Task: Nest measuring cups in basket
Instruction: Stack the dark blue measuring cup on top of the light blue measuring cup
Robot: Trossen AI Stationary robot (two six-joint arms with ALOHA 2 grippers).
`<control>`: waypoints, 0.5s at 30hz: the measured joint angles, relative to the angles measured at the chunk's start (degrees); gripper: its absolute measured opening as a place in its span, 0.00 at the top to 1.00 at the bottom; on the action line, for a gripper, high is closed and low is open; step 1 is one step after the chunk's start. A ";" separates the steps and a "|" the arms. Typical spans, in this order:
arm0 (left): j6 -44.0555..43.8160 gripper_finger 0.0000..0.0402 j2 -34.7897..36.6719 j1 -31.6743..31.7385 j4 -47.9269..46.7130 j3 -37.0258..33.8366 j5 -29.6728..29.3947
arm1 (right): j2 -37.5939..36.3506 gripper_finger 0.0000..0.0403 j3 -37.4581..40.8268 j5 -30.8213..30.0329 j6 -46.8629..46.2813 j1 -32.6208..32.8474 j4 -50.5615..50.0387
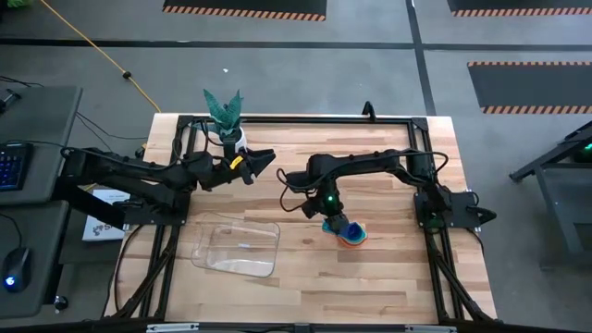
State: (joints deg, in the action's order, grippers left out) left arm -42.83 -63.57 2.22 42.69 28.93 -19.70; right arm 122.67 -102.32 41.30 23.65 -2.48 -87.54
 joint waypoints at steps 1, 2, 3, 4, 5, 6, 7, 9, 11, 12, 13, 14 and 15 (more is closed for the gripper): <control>0.01 0.47 0.00 0.00 0.00 0.00 0.00 | 0.00 0.71 0.00 0.63 -0.63 -0.05 0.23; 0.00 0.47 0.00 0.00 -0.01 0.00 0.00 | 0.00 0.69 0.00 1.64 -0.88 -0.26 0.39; 0.01 0.47 0.00 0.00 -0.02 0.00 0.00 | 0.00 0.67 0.00 2.61 -1.22 -0.56 0.43; 0.02 0.47 0.00 0.00 -0.04 0.00 0.00 | 0.00 0.65 0.00 3.28 -1.84 -0.79 0.43; 0.00 0.47 0.00 0.00 -0.04 0.00 0.00 | 0.00 0.63 0.01 3.53 -2.39 -1.09 0.44; 0.02 0.47 0.00 0.00 -0.05 0.00 0.00 | 0.00 0.62 0.00 3.54 -2.87 -1.46 0.44; 0.02 0.47 0.00 0.00 -0.06 0.00 0.02 | 0.00 0.60 0.00 3.52 -3.24 -1.80 0.47; 0.02 0.47 0.00 0.00 -0.06 0.00 0.00 | -0.02 0.58 0.00 3.50 -4.30 -2.45 1.01; 0.02 0.47 0.00 0.00 -0.06 0.00 0.00 | -0.02 0.56 0.01 3.46 -5.60 -2.94 2.87; 0.02 0.47 0.00 0.00 -0.06 0.00 0.00 | -0.02 0.56 0.02 3.49 -6.02 -3.22 4.25; 0.02 0.47 0.00 0.00 -0.06 0.00 0.02 | -0.02 0.55 0.02 3.47 -6.76 -3.42 5.67; 0.02 0.47 0.00 0.00 -0.06 0.00 0.00 | -0.02 0.55 0.01 3.40 -7.39 -3.68 7.02; 0.02 0.47 0.00 0.00 -0.08 0.00 0.01 | -0.02 0.55 0.01 3.30 -8.19 -3.94 8.20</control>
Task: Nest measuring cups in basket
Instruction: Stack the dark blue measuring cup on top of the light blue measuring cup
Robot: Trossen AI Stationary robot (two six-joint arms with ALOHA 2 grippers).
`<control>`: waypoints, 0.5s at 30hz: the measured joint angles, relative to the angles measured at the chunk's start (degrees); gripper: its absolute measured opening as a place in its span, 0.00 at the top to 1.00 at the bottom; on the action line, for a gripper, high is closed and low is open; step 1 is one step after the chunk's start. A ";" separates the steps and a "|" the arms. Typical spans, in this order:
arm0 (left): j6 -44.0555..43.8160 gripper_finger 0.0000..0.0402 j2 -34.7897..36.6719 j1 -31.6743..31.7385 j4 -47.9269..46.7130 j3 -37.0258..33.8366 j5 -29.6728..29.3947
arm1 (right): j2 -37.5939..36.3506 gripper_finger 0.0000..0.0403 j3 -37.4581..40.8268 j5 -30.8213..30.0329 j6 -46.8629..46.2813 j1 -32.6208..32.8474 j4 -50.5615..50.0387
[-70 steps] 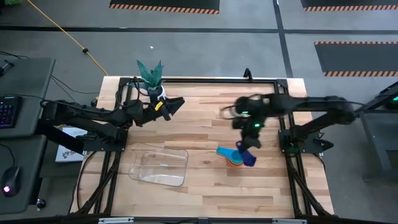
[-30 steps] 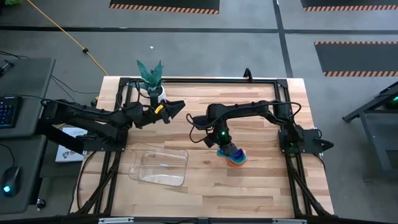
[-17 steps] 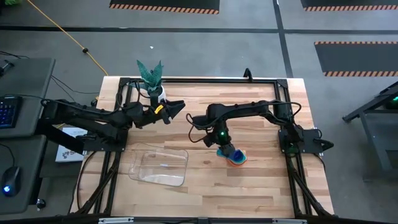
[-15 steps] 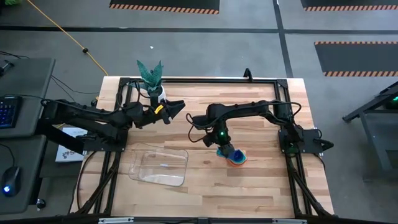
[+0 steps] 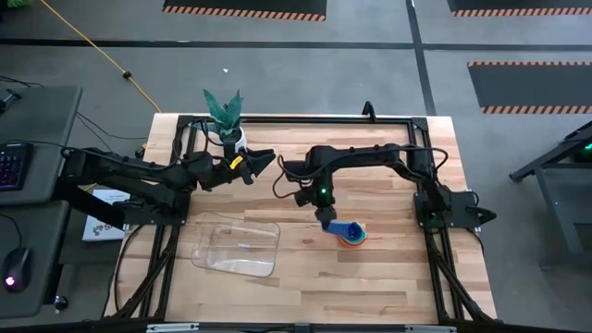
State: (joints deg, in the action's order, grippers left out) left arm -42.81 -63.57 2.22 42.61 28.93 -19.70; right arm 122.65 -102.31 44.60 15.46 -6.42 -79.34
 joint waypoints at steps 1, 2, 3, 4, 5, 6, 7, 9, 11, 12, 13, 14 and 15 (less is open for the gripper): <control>0.01 0.47 0.00 0.00 0.00 0.00 0.01 | 0.00 0.55 0.00 -0.10 -0.26 -0.32 0.97; 0.00 0.47 0.00 0.00 0.00 0.00 0.01 | -0.01 0.55 0.01 -0.37 -0.34 -0.66 1.80; 0.00 0.47 0.00 0.00 0.00 0.00 0.01 | -0.02 0.55 0.01 -0.74 -0.21 -0.96 2.33; 0.00 0.47 0.00 0.00 0.00 0.00 0.01 | -0.02 0.55 0.01 -0.90 -0.13 -1.30 2.64; 0.00 0.47 0.00 0.00 0.00 0.00 0.01 | -0.02 0.55 0.01 -0.96 -0.10 -1.69 3.09; 0.00 0.47 0.00 0.00 0.00 0.00 0.01 | -0.07 0.55 0.01 -0.96 -0.14 -2.11 3.56; 0.00 0.47 0.00 0.00 0.00 0.00 0.01 | -0.26 0.55 0.01 -0.98 -0.10 -2.51 3.71; 0.00 0.47 0.00 0.00 -0.35 0.00 0.01 | -1.00 0.55 0.01 -0.91 0.59 -3.26 3.83; 0.00 0.47 0.00 0.00 -1.14 0.00 0.01 | -2.48 0.55 0.01 -0.06 1.65 -4.05 4.26; 0.00 0.47 -0.02 0.00 -1.43 0.00 0.01 | -3.52 0.56 0.01 0.64 2.04 -4.46 4.36; 0.00 0.47 -0.02 0.00 -1.57 0.00 0.01 | -4.75 0.57 0.01 1.68 2.16 -4.79 4.38; 0.01 0.47 -0.02 0.00 -1.70 0.00 0.01 | -6.20 0.59 0.03 2.05 2.36 -5.02 4.38; 0.00 0.47 -0.02 0.00 -1.92 0.00 0.01 | -7.77 0.62 0.03 1.82 2.38 -5.12 4.44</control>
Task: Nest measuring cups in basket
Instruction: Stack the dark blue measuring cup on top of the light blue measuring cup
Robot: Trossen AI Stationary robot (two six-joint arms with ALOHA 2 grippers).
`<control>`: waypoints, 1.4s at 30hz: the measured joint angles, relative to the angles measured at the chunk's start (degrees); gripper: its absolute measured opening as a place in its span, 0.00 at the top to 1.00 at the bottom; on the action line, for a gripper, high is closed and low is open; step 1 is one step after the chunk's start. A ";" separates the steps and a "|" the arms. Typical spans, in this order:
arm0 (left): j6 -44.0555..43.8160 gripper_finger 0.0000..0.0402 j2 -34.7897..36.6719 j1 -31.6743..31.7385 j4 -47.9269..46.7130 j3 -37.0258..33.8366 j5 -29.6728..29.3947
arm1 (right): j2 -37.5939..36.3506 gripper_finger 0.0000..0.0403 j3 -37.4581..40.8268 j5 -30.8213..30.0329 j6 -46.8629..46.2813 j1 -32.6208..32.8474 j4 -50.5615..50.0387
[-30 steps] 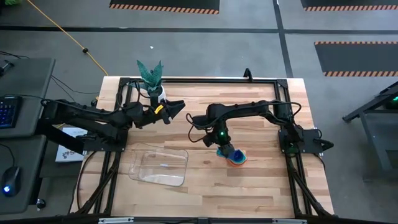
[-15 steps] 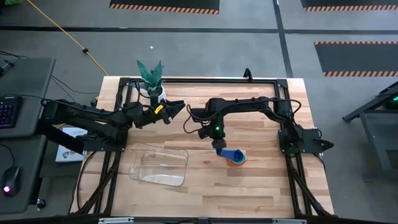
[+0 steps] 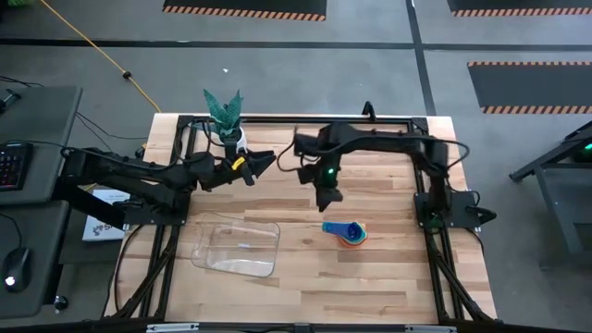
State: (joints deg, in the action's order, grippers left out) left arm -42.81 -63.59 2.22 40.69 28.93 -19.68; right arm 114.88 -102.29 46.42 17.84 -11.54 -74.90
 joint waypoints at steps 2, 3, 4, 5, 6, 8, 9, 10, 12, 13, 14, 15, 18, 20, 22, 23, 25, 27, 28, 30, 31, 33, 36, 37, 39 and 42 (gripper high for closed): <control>0.01 0.47 0.00 0.00 -0.57 0.00 -0.08 | -3.05 0.71 0.03 -1.51 0.04 0.27 0.31; 0.01 0.47 0.00 0.00 -0.68 0.00 -0.32 | -4.39 0.76 0.03 -1.71 0.09 0.77 0.72; 0.03 0.47 0.00 0.00 -0.75 0.00 -0.49 | -5.31 0.83 0.03 -1.91 0.23 1.41 0.95; 0.14 0.47 0.00 0.00 -0.76 0.00 -0.61 | -5.87 0.90 0.03 -2.02 0.42 2.32 0.97; 0.66 0.47 0.00 0.00 -0.79 0.00 -0.88 | -6.18 0.95 0.03 -2.08 0.74 3.30 1.01; 1.80 0.47 0.00 0.00 -0.86 0.00 -0.97 | -6.24 0.97 0.31 -2.60 0.65 5.58 1.08; 2.03 0.47 0.00 0.00 -0.82 0.00 -1.01 | -6.31 0.96 1.55 -2.84 0.25 6.83 1.94; 2.10 0.47 0.00 0.00 -0.77 0.00 -1.10 | -6.35 0.96 3.46 -2.78 0.19 8.03 2.64; 2.16 0.47 0.00 0.04 -0.76 0.00 -1.11 | -6.38 0.99 8.45 -2.72 0.18 10.17 3.08; 2.16 0.47 0.00 0.04 -0.67 0.00 -1.11 | -6.54 0.99 11.00 -2.71 -0.24 10.92 3.63; 2.17 0.47 0.00 0.04 -0.64 0.00 -1.12 | -7.15 0.99 13.39 -2.70 -2.12 11.42 5.24; 2.19 0.47 0.00 0.04 -0.70 0.00 -1.20 | -8.07 0.99 15.51 -2.67 -4.42 11.50 7.57; 3.12 0.47 0.00 0.06 -0.59 0.00 -2.06 | -12.38 1.00 20.65 -2.64 -10.12 11.07 18.34; 3.48 0.47 0.00 0.13 -0.64 0.00 -2.21 | -15.09 1.00 23.61 -6.68 -13.75 11.14 26.15; 3.45 0.47 0.00 0.15 -0.59 0.00 -2.21 | -16.81 1.00 26.25 -10.63 -15.71 11.18 31.08; 3.45 0.47 0.00 0.15 -0.61 0.00 -2.21 | -17.07 1.00 27.19 -11.55 -16.28 11.16 31.83; 3.38 0.47 0.00 0.15 -0.81 0.00 -2.19 | -17.13 1.00 28.65 -11.91 -17.16 11.09 32.35; 3.02 0.47 0.00 0.15 -1.12 0.00 -2.19 | -17.12 1.00 30.00 -11.90 -17.62 11.03 32.62; 3.02 0.47 0.00 0.15 -1.08 0.00 -2.19 | -17.12 1.00 30.55 -12.11 -17.61 11.08 32.89; 3.02 0.47 0.00 0.17 -1.05 0.00 -2.32 | -17.12 1.00 31.41 -13.88 -18.03 11.15 33.97; 3.02 0.47 0.00 0.20 -1.14 0.00 -2.44 | -17.12 1.00 31.67 -14.13 -18.56 11.15 34.51; 3.02 0.47 0.00 0.34 -1.16 0.00 -2.45 | -17.12 1.00 31.92 -14.43 -19.46 10.85 37.35; 3.01 0.47 0.00 0.39 -1.18 0.00 -2.52 | -17.12 1.00 31.92 -14.71 -20.70 10.50 40.65; 2.99 0.47 0.00 0.39 -1.16 0.00 -2.56 | -17.12 1.00 31.91 -14.51 -21.01 10.35 41.38; 2.99 0.47 0.00 0.39 -1.18 0.00 -2.60 | -17.12 1.00 31.50 -13.75 -21.77 9.95 40.80; 2.99 0.47 0.00 0.39 -1.18 0.00 -2.60 | -17.27 1.00 30.02 -12.11 -22.07 9.01 38.08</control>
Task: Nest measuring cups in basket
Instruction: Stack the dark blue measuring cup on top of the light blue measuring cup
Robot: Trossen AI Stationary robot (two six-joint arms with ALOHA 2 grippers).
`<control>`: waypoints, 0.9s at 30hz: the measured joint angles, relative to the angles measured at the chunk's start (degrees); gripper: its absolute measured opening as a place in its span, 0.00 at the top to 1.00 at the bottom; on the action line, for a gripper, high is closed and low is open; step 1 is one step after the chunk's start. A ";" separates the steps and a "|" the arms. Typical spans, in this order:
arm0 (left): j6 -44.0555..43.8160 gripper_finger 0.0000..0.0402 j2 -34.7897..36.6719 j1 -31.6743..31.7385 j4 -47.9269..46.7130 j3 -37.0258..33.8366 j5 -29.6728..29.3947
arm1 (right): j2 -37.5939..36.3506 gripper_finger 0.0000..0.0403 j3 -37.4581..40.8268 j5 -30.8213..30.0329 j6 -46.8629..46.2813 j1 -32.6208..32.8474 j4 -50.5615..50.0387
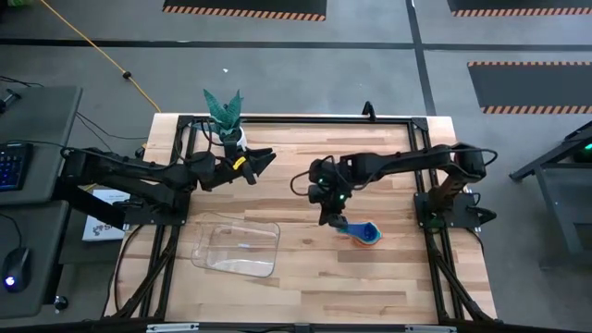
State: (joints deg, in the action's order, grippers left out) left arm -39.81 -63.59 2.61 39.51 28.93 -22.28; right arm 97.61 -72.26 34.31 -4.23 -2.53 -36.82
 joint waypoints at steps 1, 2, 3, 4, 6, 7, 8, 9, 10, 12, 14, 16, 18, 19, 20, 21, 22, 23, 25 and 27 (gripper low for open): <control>0.00 0.47 0.00 0.00 -0.02 0.00 0.00 | -0.35 1.00 -0.42 0.10 0.08 -0.33 -1.48; 0.00 0.47 0.00 0.00 -0.02 0.00 0.00 | -0.78 1.00 -0.96 0.11 0.20 -0.71 -3.29; 0.00 0.47 0.00 0.00 -0.11 0.00 0.00 | -1.46 1.00 -1.40 0.14 0.58 -1.14 -5.09; 0.00 0.47 0.00 0.00 -0.18 0.00 0.00 | -2.21 1.00 -1.87 0.16 1.34 -1.59 -7.44; 0.00 0.47 0.00 0.00 -0.25 0.00 0.00 | -4.56 1.00 -2.50 0.07 2.78 -2.57 -12.01; 0.00 0.47 0.00 0.00 -0.26 0.00 0.00 | -5.92 1.00 -2.61 -0.25 2.98 -2.99 -13.97; 0.00 0.47 0.00 0.00 -0.26 0.00 0.00 | -7.45 1.00 -2.58 -1.12 2.85 -3.26 -15.30; -0.02 0.47 0.00 0.00 -0.26 0.00 0.00 | -9.10 1.00 -2.25 -1.72 2.53 -3.44 -16.24; -0.02 0.47 0.00 0.00 -0.26 0.00 0.00 | -10.79 1.00 -1.51 -2.37 1.69 -3.47 -16.76; -0.02 0.47 0.00 0.00 -0.32 0.00 0.02 | -13.96 1.00 0.74 -3.04 -0.20 -2.83 -17.39; -0.02 0.47 0.00 0.00 -0.33 0.00 0.00 | -16.64 0.97 3.63 -3.81 -3.69 -1.93 -17.06; -0.02 0.47 0.00 0.00 -0.49 0.00 0.00 | -19.38 0.93 7.25 -4.39 -8.85 -0.71 -15.30; -0.02 0.47 0.00 0.00 -0.57 0.00 0.00 | -22.22 0.86 10.66 -6.01 -13.90 1.17 -11.89; -0.02 0.47 0.00 0.00 -0.57 0.00 0.00 | -23.69 0.82 12.07 -7.09 -16.80 2.28 -10.51; -0.02 0.47 0.00 0.00 -0.57 0.00 0.02 | -25.23 0.78 13.24 -7.59 -19.50 3.40 -9.06; -0.02 0.47 0.00 0.00 -0.57 0.00 0.01 | -26.88 0.74 14.14 -8.04 -22.25 4.50 -7.77; -0.02 0.47 0.00 0.00 -0.57 0.00 0.00 | -28.41 0.70 14.75 -8.59 -25.47 5.63 -6.80; -0.02 0.47 0.00 0.00 -0.59 0.00 0.00 | -30.05 0.66 15.24 -9.58 -28.90 6.96 -5.71; -0.02 0.47 0.00 0.00 -0.66 0.00 0.00 | -33.12 0.60 15.91 -13.98 -35.62 10.69 -3.53; -0.02 0.47 0.00 0.00 -0.66 0.00 0.02 | -35.09 0.56 16.33 -19.98 -40.85 15.89 -1.57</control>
State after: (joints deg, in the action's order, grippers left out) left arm -39.83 -63.59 2.61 38.85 28.93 -22.26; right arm 62.52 -55.94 14.33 -45.08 13.37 -38.40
